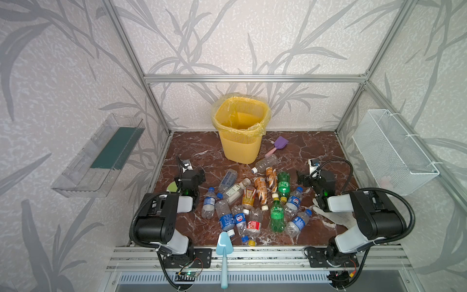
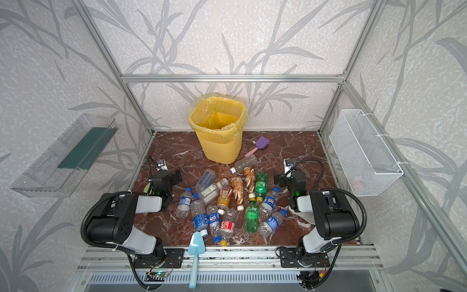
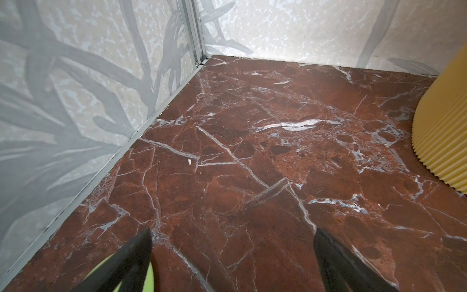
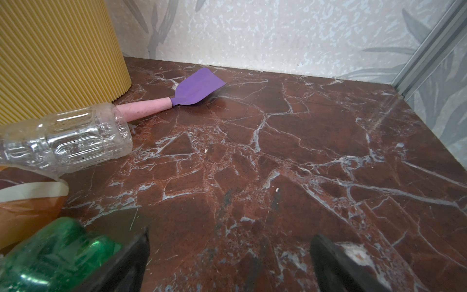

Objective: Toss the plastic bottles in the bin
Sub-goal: 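Grasp a clear blue-capped bottle with the right gripper while the left moves over the pile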

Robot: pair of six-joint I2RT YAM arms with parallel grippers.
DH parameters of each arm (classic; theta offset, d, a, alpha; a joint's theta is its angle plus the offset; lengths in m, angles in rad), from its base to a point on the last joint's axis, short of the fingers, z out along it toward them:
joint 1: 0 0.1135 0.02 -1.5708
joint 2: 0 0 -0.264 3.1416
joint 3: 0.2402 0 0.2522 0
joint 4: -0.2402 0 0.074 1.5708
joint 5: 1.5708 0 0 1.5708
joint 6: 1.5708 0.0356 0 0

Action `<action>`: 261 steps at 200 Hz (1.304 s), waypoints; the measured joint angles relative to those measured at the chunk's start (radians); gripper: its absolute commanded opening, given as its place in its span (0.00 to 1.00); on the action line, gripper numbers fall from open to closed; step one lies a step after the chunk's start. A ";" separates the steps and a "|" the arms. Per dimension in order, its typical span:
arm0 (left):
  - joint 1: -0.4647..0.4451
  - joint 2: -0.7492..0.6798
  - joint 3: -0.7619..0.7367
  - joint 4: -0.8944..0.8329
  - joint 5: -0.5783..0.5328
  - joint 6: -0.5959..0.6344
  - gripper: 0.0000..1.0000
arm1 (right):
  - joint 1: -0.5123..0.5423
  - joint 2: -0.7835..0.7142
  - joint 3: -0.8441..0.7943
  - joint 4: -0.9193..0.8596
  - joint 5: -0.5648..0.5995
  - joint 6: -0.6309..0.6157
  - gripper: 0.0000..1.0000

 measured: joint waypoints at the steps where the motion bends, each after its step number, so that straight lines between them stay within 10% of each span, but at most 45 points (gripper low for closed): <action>1: 0.000 0.000 0.000 0.000 0.001 0.000 0.99 | 0.000 0.000 0.000 0.000 0.000 0.000 0.99; 50: 0.005 -0.014 0.001 -0.011 0.004 -0.001 0.98 | 0.008 -0.040 -0.008 -0.023 0.017 0.000 0.92; 118: 0.005 -0.311 0.356 -0.638 -0.066 -0.180 0.86 | 0.026 -0.513 0.393 -0.787 0.211 0.116 0.87; 124: 0.003 -0.336 0.391 -0.705 -0.058 -0.214 0.84 | 0.026 -0.522 0.430 -0.854 0.209 0.119 0.70; 168: -0.095 -0.510 0.472 -1.061 0.054 -0.412 0.78 | 0.098 -0.533 0.555 -1.351 0.158 0.614 0.69; 261: -0.209 -0.828 0.413 -1.547 0.225 -0.491 0.78 | 0.642 -0.726 0.356 -1.849 0.229 1.143 0.80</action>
